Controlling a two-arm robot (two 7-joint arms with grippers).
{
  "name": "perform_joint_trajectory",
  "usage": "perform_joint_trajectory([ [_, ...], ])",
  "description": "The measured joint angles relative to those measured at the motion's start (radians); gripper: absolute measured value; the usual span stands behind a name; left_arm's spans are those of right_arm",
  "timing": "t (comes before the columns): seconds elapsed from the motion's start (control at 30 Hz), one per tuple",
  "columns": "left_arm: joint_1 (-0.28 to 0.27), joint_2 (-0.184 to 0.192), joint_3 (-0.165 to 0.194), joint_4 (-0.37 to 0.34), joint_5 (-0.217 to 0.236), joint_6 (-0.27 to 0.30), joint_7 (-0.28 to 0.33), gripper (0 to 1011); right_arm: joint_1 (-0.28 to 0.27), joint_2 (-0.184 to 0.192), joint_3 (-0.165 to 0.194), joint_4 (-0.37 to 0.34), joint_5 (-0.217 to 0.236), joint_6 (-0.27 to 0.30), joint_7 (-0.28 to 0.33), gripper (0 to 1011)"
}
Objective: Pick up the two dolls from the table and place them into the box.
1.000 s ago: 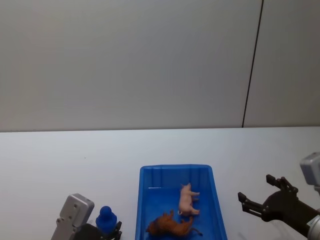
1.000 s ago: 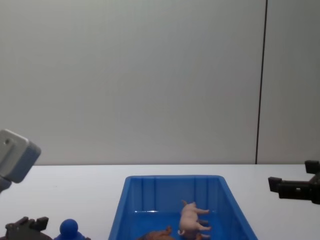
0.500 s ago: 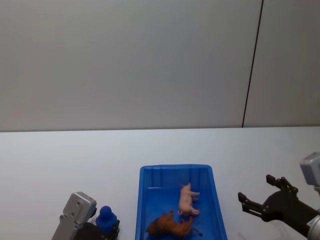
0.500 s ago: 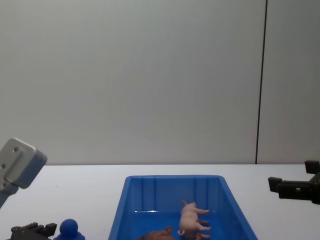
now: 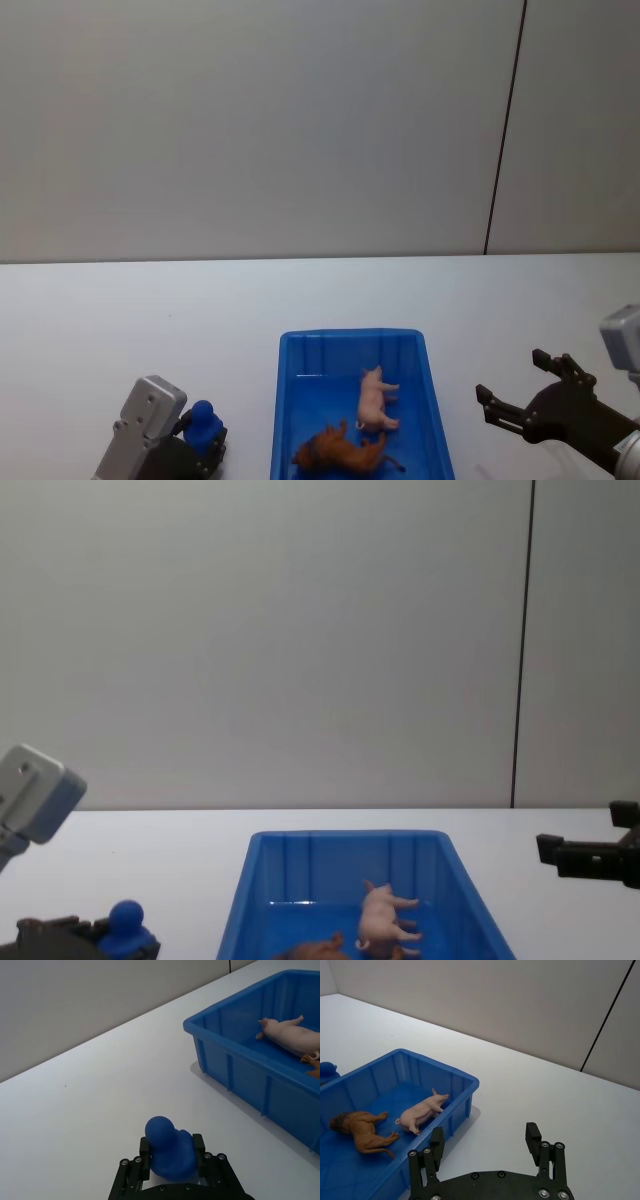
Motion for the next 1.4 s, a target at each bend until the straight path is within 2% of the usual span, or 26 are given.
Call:
perform_joint_trajectory([
  [0.37, -0.024, -0.001, -0.015, -0.038, 0.023, -0.015, -0.015, 440, 0.0, 0.0, 0.0, 0.0, 0.0, 0.0, 0.0, 1001],
  [0.6, -0.06, -0.024, -0.014, -0.061, 0.051, -0.035, -0.042, 383, 0.0, 0.0, 0.0, 0.0, 0.0, 0.0, 0.0, 1001],
  [0.87, -0.108, -0.067, 0.003, -0.067, 0.084, -0.061, -0.09, 341, 0.0, 0.0, 0.0, 0.0, 0.0, 0.0, 0.0, 1001],
  [0.9, -0.117, -0.077, 0.008, -0.067, 0.089, -0.065, -0.098, 390, 0.0, 0.0, 0.0, 0.0, 0.0, 0.0, 0.0, 1001],
  [0.97, -0.121, -0.081, 0.01, -0.066, 0.091, -0.067, -0.102, 411, 0.0, 0.0, 0.0, 0.0, 0.0, 0.0, 0.0, 1001],
  [1.03, -0.137, -0.098, 0.018, -0.061, 0.1, -0.077, -0.121, 517, 0.0, 0.0, 0.0, 0.0, 0.0, 0.0, 0.0, 1001],
  [1.2, -0.157, -0.122, 0.031, -0.05, 0.107, -0.093, -0.146, 662, 0.0, 0.0, 0.0, 0.0, 0.0, 0.0, 0.0, 1001],
  [1.23, -0.162, -0.128, 0.034, -0.046, 0.108, -0.099, -0.154, 721, 0.0, 0.0, 0.0, 0.0, 0.0, 0.0, 0.0, 1001],
  [1.33, -0.173, -0.14, 0.04, -0.037, 0.109, -0.114, -0.174, 779, 0.0, 0.0, 0.0, 0.0, 0.0, 0.0, 0.0, 1001],
  [1.4, -0.178, -0.146, 0.043, -0.032, 0.109, -0.123, -0.185, 855, 0.0, 0.0, 0.0, 0.0, 0.0, 0.0, 0.0, 1001],
])
